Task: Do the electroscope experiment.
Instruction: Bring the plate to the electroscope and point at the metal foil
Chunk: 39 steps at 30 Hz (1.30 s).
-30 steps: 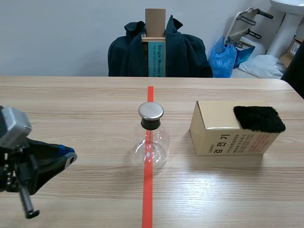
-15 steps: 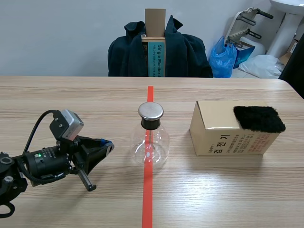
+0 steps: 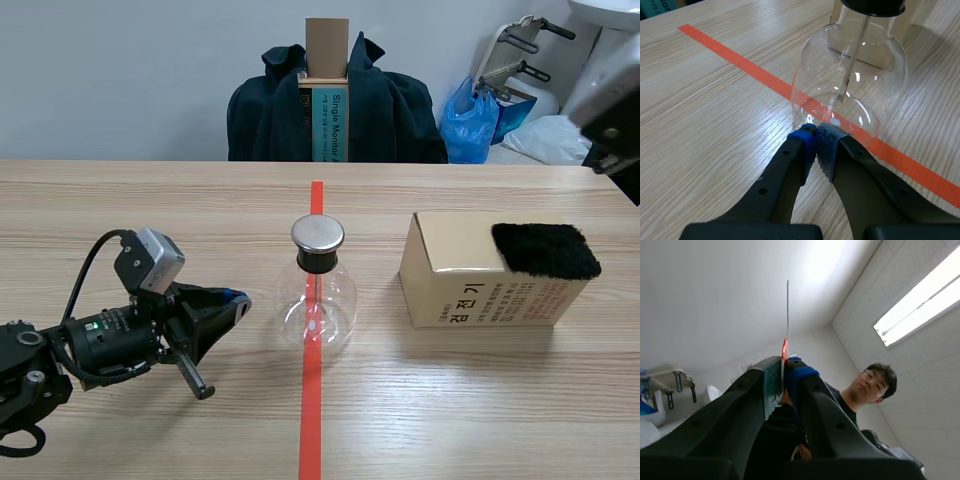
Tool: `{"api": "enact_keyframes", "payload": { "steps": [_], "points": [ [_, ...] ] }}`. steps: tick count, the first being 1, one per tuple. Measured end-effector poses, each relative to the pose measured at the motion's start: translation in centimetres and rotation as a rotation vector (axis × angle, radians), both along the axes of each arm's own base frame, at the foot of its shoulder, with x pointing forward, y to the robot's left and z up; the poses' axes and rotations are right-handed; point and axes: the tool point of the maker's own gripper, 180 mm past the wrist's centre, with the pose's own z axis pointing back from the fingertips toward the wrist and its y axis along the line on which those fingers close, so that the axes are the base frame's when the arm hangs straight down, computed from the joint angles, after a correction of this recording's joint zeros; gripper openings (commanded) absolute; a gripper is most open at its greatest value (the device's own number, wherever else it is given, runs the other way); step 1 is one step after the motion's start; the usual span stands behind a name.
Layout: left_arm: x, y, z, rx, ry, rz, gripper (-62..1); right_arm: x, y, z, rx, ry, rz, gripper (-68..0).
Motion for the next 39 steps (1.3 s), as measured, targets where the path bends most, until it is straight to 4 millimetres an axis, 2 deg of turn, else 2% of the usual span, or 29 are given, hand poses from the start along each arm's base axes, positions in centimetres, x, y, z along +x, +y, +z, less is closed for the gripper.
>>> {"api": "enact_keyframes", "payload": {
  "steps": [5,10,18,22,28,39],
  "points": [
    [0.0,0.0,0.0,-0.001,0.0,0.0,-58.1,0.5,4.7,-1.7,-0.014,0.063,0.11,-66.7],
    [0.0,0.0,0.0,-0.001,0.0,0.0,-58.1,-0.5,9.3,-4.3,-0.048,0.142,0.226,-66.7],
    [-0.2,-0.1,-0.3,0.021,-0.002,-0.016,-58.1,-2.3,13.7,-8.0,-0.103,0.26,0.329,-66.7],
    [-0.2,-0.1,-0.3,0.02,-0.003,-0.015,-58.1,-2.9,14.4,-11.1,-0.138,0.339,0.347,-66.7],
    [-0.2,-0.1,-0.3,0.021,-0.002,-0.015,-58.1,-2.9,13.6,-14.4,-0.166,0.421,0.324,-66.7],
    [-0.2,-0.1,-0.3,0.021,-0.002,-0.015,-58.1,-2.9,12.3,-16.9,-0.197,0.484,0.278,-66.7]
  ]
}}
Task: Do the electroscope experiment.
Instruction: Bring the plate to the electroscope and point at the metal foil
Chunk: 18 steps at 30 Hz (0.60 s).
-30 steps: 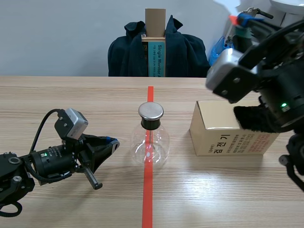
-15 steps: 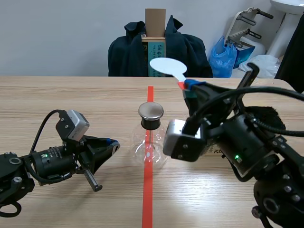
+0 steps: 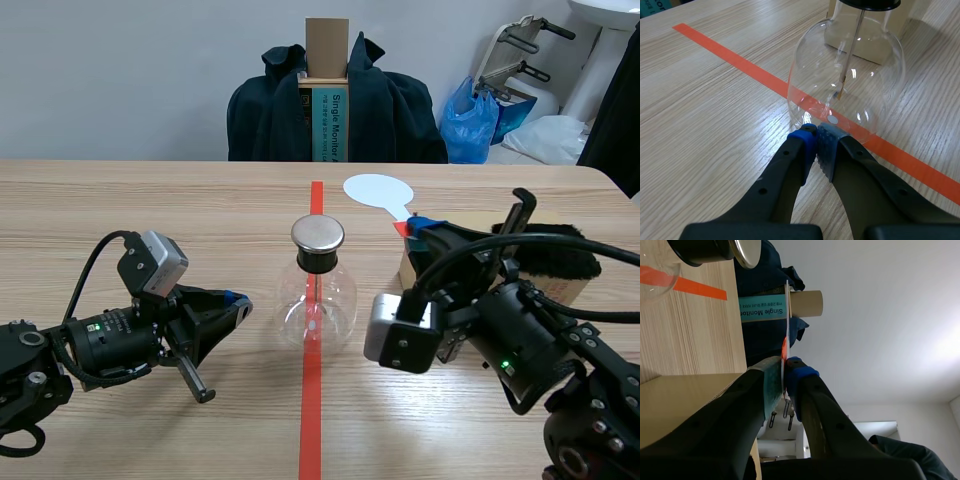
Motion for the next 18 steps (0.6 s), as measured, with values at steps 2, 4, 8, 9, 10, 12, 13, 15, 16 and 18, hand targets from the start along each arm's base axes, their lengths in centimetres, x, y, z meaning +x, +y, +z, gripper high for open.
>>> {"api": "enact_keyframes", "payload": {
  "steps": [2,4,8,9,10,12,13,15,16,18],
  "points": [
    [0.0,0.0,0.0,0.0,0.0,0.0,-58.1,0.0,-0.1,-0.2,-0.003,0.006,-0.001,-66.7],
    [0.0,0.0,0.0,0.0,0.0,0.0,-58.1,-0.1,0.0,-0.3,-0.005,0.009,0.005,-66.7],
    [0.0,0.0,0.0,0.0,0.0,0.0,-58.1,-0.3,0.5,-0.2,-0.009,0.004,0.035,-66.7],
    [0.0,0.0,0.0,0.0,0.0,0.0,-58.1,-0.5,0.7,-0.2,-0.009,0.003,0.046,-66.7],
    [0.0,0.0,0.0,0.0,0.0,0.0,-58.1,-0.6,0.9,-0.2,-0.013,0.0,0.063,-66.7],
    [0.0,0.0,0.0,0.001,0.001,0.0,-58.1,-0.9,1.2,-0.2,-0.022,-0.004,0.084,-66.7],
    [0.0,0.0,0.0,0.001,0.001,0.0,-58.1,-1.0,1.4,-0.2,-0.021,-0.005,0.096,-66.7],
    [0.0,0.0,0.0,0.001,0.001,0.0,-58.1,-1.4,1.9,-0.2,-0.022,-0.008,0.13,-66.7],
    [0.0,0.0,0.0,0.001,0.001,0.0,-58.1,-1.5,2.1,-0.2,-0.032,-0.013,0.142,-66.7],
    [0.0,0.0,0.0,0.001,0.001,0.0,-58.1,-1.8,2.4,-0.3,-0.042,-0.018,0.169,-66.7]
  ]
}}
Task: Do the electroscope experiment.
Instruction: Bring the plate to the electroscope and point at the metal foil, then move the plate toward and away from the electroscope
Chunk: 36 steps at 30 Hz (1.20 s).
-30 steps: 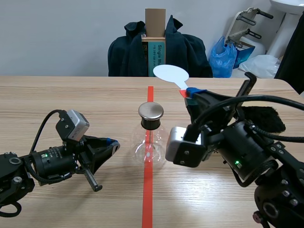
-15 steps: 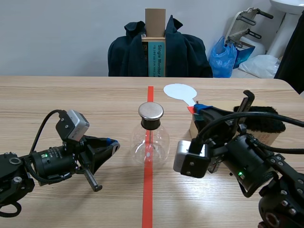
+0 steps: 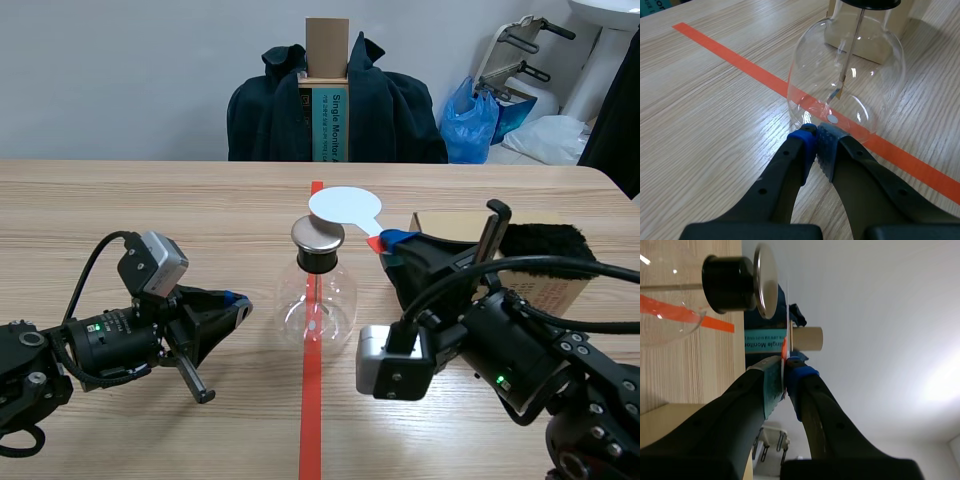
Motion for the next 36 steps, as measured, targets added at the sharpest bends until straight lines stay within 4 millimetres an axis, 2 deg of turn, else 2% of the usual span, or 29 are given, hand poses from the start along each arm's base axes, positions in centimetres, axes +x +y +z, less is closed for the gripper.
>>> {"api": "enact_keyframes", "payload": {
  "steps": [14,29,36],
  "points": [
    [0.0,0.0,0.0,0.0,0.0,0.0,-58.1,-1.7,1.7,-0.5,-0.075,-0.036,0.138,-66.7],
    [0.0,0.0,0.0,0.0,0.0,0.0,-58.1,-1.8,1.8,0.0,-0.069,-0.067,0.142,-66.7],
    [0.0,0.0,0.0,0.0,0.0,0.0,-58.1,-1.1,1.2,0.3,-0.063,-0.083,0.089,-66.7]
  ]
}}
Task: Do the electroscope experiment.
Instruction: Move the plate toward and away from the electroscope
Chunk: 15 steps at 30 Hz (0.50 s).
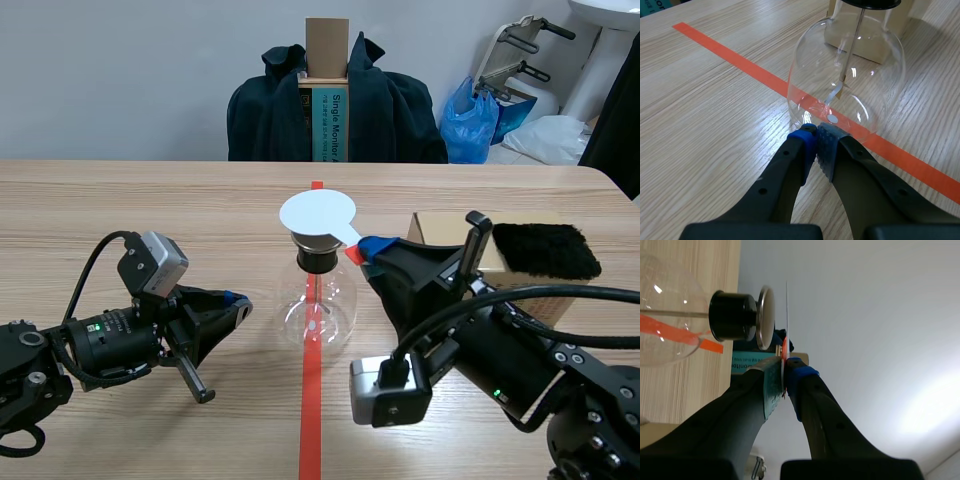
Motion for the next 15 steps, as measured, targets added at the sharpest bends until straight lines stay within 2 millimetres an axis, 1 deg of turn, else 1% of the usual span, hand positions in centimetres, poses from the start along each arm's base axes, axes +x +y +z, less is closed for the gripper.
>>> {"api": "enact_keyframes", "payload": {
  "steps": [7,15],
  "points": [
    [0.0,0.0,0.0,0.0,0.0,0.0,-58.1,0.3,-1.4,-0.8,0.005,0.03,-0.107,-66.7],
    [0.0,0.0,0.0,0.003,0.002,0.0,-58.1,1.4,-3.8,-1.2,0.016,0.049,-0.264,-66.7]
  ]
}}
